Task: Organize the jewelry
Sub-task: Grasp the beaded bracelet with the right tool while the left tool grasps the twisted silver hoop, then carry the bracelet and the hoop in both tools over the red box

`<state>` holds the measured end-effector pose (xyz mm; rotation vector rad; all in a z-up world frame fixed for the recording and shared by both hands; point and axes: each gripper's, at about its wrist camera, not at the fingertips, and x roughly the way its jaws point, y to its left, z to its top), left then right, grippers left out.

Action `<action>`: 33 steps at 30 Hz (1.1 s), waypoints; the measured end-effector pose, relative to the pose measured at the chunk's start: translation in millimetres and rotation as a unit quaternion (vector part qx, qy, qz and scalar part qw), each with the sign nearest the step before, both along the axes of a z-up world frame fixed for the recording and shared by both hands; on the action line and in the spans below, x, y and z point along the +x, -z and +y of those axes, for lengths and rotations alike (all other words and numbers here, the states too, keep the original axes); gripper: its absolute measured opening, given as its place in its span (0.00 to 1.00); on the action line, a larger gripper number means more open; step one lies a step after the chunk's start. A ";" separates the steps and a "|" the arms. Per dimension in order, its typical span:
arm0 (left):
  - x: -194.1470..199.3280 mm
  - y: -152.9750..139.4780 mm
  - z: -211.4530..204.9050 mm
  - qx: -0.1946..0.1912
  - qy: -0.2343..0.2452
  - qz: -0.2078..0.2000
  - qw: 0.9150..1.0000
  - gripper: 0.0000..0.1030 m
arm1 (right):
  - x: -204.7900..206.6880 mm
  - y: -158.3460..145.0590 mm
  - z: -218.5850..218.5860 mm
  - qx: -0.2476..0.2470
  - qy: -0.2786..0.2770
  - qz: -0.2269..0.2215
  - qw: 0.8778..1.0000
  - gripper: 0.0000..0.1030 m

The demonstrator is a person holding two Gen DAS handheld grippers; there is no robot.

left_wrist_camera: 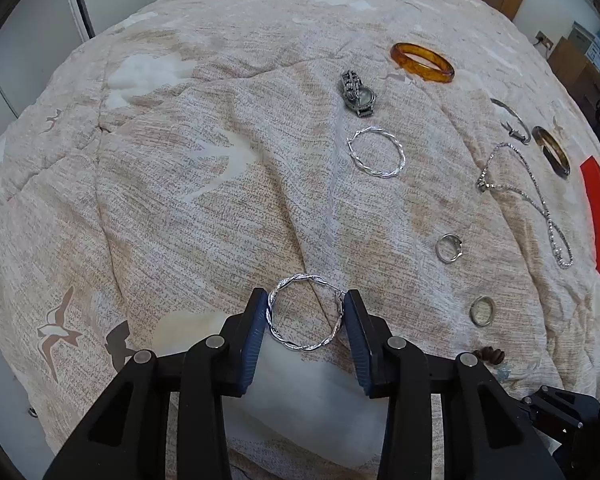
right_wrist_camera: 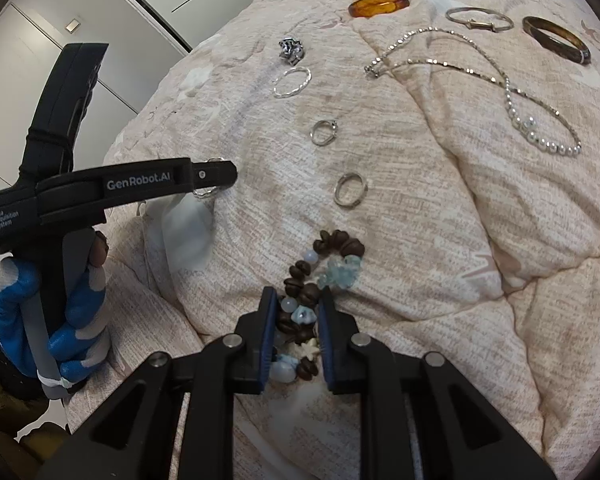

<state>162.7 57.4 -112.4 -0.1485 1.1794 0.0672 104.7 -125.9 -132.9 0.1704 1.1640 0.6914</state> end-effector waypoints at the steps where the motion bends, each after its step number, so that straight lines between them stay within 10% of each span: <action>1: -0.3 -1.2 0.2 -0.004 -0.001 -0.003 1.000 0.38 | -0.6 -0.3 -0.6 0.000 0.001 -0.002 1.000 0.18; 33: -57.0 -88.7 -34.3 -0.010 0.051 -0.085 0.995 0.37 | -38.3 -80.7 -58.2 0.042 0.064 -0.101 0.992 0.17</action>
